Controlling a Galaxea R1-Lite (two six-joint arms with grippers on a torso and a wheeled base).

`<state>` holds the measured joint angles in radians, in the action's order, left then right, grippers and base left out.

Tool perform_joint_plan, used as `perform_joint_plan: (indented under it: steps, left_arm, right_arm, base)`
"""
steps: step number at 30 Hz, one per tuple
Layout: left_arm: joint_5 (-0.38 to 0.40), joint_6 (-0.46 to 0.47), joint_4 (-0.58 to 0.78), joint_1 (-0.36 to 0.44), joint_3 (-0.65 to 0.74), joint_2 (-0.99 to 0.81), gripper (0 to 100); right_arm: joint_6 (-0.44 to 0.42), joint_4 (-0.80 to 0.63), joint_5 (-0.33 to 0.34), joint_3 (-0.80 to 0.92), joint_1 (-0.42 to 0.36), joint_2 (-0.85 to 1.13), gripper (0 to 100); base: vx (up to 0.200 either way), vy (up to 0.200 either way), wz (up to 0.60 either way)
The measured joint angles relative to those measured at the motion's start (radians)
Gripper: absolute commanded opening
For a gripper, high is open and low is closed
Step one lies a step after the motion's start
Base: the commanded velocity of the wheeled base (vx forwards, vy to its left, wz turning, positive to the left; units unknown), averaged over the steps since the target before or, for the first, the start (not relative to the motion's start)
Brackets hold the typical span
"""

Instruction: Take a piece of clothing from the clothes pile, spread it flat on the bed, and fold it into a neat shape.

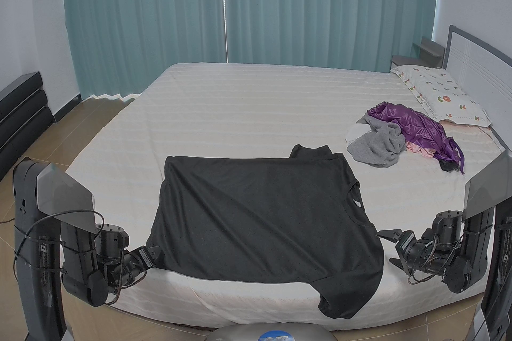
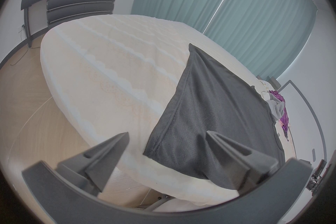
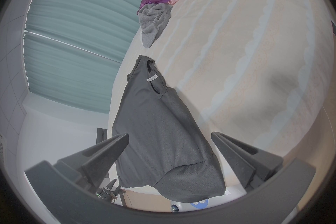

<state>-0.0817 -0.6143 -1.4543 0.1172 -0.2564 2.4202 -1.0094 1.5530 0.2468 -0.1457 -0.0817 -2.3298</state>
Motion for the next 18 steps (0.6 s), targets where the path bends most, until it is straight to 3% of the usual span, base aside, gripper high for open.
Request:
perform_joint_plan:
  steps: [18]
  left_arm:
    - [-0.005,0.004,-0.003,-0.041,0.072,0.0,0]
  right_arm:
    - [0.0,0.0,-0.001,0.0,-0.002,-0.002,100]
  base:
    - [0.0,0.0,0.0]
